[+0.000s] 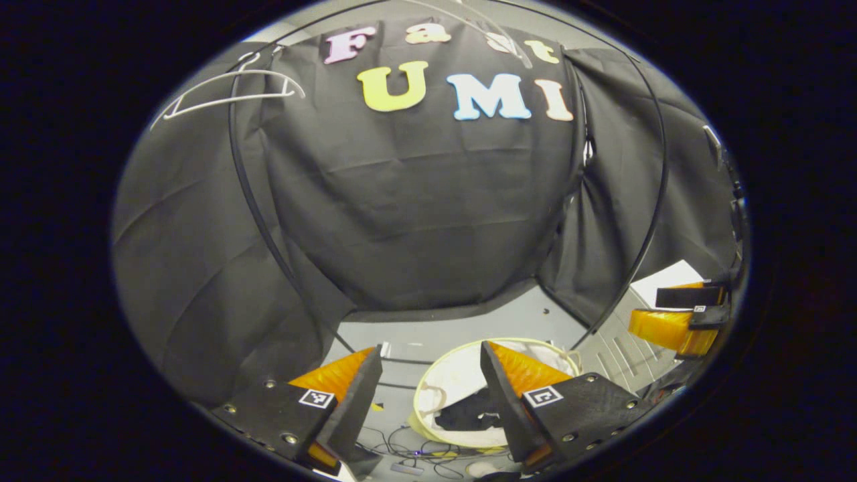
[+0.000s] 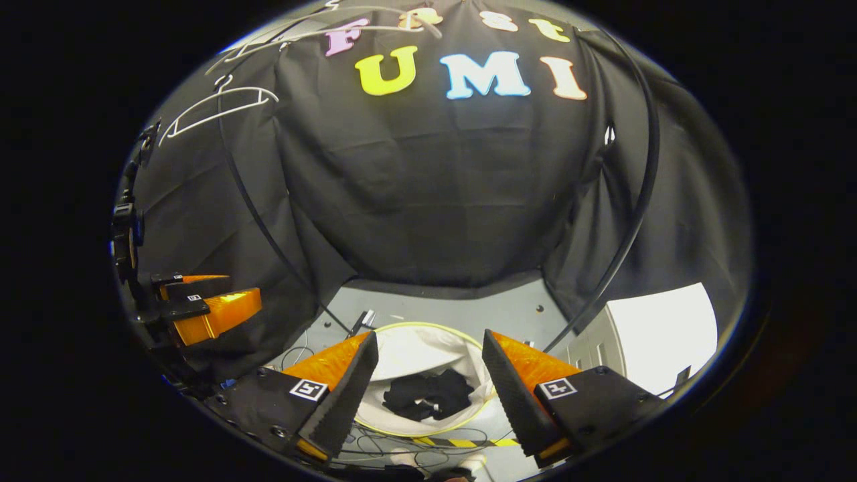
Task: Grasp the clothes on the hanger with both hands and then place them into the laundry hamper below.
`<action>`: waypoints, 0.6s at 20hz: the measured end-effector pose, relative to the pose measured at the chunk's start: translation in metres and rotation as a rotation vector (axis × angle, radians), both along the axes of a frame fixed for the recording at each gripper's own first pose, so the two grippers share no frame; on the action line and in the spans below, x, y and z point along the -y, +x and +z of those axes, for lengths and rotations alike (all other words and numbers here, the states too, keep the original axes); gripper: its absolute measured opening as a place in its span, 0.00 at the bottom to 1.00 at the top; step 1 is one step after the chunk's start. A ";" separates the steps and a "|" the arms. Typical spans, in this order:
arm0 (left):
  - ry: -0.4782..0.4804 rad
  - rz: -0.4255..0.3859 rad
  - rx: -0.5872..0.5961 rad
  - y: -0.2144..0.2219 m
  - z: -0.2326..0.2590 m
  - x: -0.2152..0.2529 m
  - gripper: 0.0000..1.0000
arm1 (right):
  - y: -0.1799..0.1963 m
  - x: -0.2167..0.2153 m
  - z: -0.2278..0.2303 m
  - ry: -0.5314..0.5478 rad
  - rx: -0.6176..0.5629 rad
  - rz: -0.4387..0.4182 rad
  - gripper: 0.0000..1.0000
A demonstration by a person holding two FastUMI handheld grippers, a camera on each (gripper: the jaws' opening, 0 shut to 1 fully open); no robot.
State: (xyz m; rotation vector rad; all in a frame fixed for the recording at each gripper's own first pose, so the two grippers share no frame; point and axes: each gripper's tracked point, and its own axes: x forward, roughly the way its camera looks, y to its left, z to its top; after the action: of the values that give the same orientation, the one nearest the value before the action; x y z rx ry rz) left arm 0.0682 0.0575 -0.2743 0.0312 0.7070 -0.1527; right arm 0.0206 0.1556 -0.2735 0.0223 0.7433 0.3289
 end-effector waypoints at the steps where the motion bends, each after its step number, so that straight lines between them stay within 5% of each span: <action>1: 0.002 0.011 0.025 0.002 0.014 0.000 0.87 | 0.003 0.008 0.012 -0.001 0.029 -0.004 0.99; 9: -0.034 0.077 0.271 0.013 0.159 0.027 0.87 | 0.034 0.087 0.160 0.019 0.324 -0.052 0.93; 10: -0.041 0.074 0.303 0.012 0.179 0.035 0.87 | 0.036 0.096 0.176 0.022 0.353 -0.059 1.00; 12: -0.058 0.066 0.354 0.012 0.218 0.051 0.87 | 0.032 0.114 0.207 0.030 0.406 -0.074 0.93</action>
State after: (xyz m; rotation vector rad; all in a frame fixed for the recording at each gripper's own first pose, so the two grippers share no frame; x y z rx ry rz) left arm 0.0804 0.0064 -0.0567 -0.0200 0.3494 -0.1009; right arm 0.0525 0.0411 -0.0665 0.0102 0.3344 0.2629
